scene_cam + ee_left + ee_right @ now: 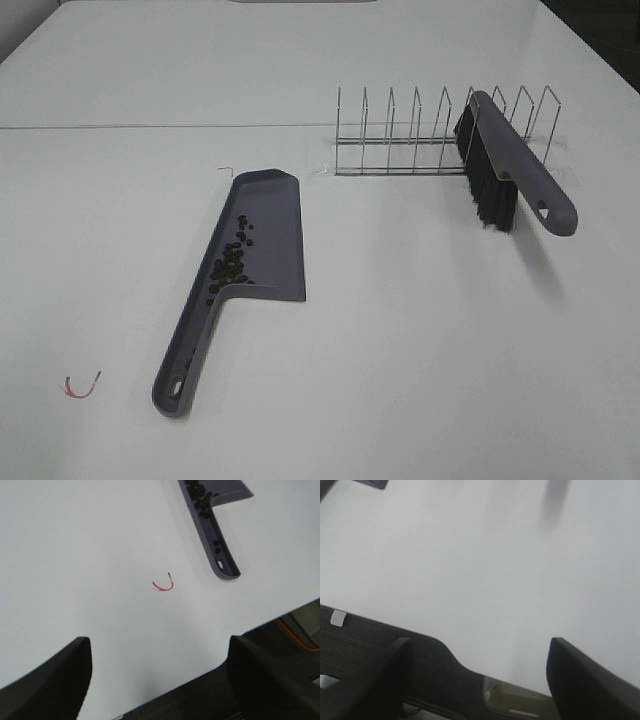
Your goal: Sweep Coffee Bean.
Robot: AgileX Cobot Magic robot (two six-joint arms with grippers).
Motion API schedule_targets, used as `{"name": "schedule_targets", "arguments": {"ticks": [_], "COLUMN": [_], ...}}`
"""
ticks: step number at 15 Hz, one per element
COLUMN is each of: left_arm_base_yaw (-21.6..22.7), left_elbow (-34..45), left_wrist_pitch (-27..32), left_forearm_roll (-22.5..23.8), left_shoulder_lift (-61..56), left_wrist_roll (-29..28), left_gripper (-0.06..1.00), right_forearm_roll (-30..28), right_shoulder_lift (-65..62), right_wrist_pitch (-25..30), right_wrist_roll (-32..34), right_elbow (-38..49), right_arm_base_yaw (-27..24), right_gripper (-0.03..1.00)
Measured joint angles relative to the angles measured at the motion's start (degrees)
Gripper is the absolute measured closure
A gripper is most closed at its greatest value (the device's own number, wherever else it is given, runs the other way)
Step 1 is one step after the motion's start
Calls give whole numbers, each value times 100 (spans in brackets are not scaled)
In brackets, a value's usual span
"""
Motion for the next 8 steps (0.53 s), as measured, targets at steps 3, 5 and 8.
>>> {"name": "schedule_targets", "arguments": {"ticks": [3, 5, 8], "left_arm_base_yaw": [0, 0, 0], "left_elbow": [0, 52, 103], "left_wrist_pitch": [-80, -80, -80], "left_forearm_roll": [-309, -636, -791], "left_shoulder_lift": [-69, -69, -69], "left_wrist_roll": [762, 1283, 1593], "left_gripper": [23, 23, 23], "right_forearm_roll": [149, 160, 160], "right_shoulder_lift": [-304, -470, -481], "right_wrist_pitch": [-6, -6, -6], "right_wrist_roll": [-166, -166, -166], "right_elbow": [6, 6, 6], "right_arm_base_yaw": [0, 0, 0], "right_gripper": [26, 26, 26]}}
